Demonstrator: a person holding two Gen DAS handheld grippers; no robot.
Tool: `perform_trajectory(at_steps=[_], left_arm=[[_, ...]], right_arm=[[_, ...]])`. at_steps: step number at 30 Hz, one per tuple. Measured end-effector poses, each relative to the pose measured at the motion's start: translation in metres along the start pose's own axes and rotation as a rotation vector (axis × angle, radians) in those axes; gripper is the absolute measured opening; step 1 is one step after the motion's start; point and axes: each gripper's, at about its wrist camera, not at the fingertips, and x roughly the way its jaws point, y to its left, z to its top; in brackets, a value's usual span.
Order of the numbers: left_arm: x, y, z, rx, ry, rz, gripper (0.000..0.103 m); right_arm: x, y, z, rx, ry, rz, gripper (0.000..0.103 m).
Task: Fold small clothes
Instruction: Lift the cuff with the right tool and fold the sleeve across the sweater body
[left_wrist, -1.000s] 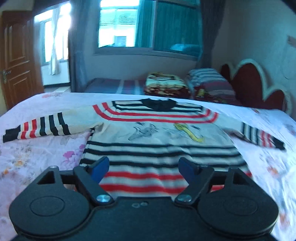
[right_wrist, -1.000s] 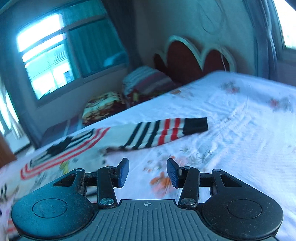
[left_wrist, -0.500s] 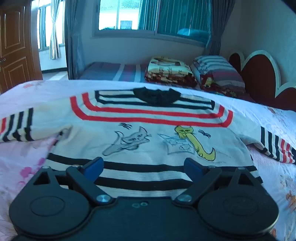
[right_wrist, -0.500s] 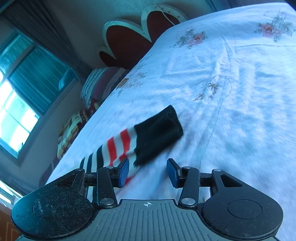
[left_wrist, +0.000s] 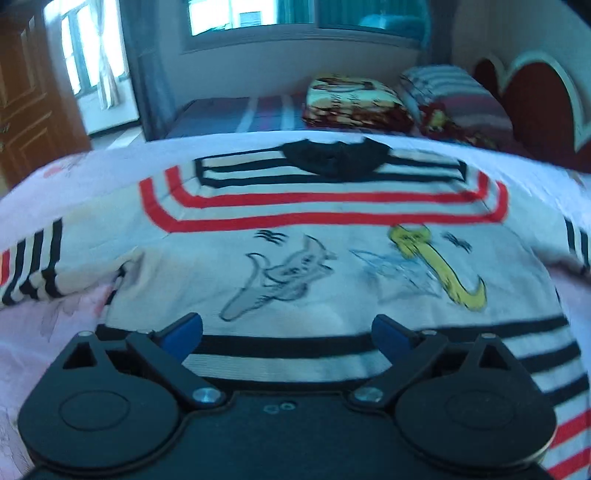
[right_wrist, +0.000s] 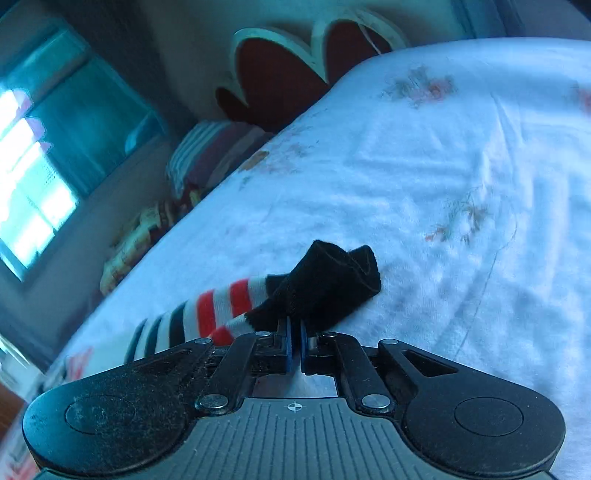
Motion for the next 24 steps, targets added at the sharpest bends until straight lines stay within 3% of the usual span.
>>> perform_trajectory(at_steps=[3, 9, 14, 18, 19, 21, 24], left_arm=[[-0.003, 0.013, 0.000, -0.011, -0.023, 0.020, 0.098], [0.005, 0.037, -0.003, 0.007, -0.002, 0.001, 0.094], [0.016, 0.053, 0.004, 0.003, -0.028, 0.000, 0.092], [0.021, 0.068, 0.016, -0.017, -0.048, -0.037, 0.092], [0.021, 0.072, 0.018, -0.017, -0.050, -0.045, 0.092], [0.017, 0.083, 0.021, -0.019, -0.062, -0.049, 0.093], [0.015, 0.101, 0.021, -0.039, -0.058, -0.061, 0.095]], right_arm=[[-0.015, 0.014, 0.000, -0.055, -0.046, 0.005, 0.003], [-0.016, 0.038, -0.007, -0.091, -0.004, -0.013, 0.004], [-0.022, 0.123, -0.030, -0.297, -0.031, 0.101, 0.003], [-0.020, 0.199, -0.077, -0.435, 0.004, 0.219, 0.003], [-0.021, 0.212, -0.088, -0.436, 0.015, 0.233, 0.003], [-0.023, 0.215, -0.100, -0.323, 0.020, 0.225, 0.004], [-0.024, 0.178, -0.094, -0.138, -0.029, 0.119, 0.006]])
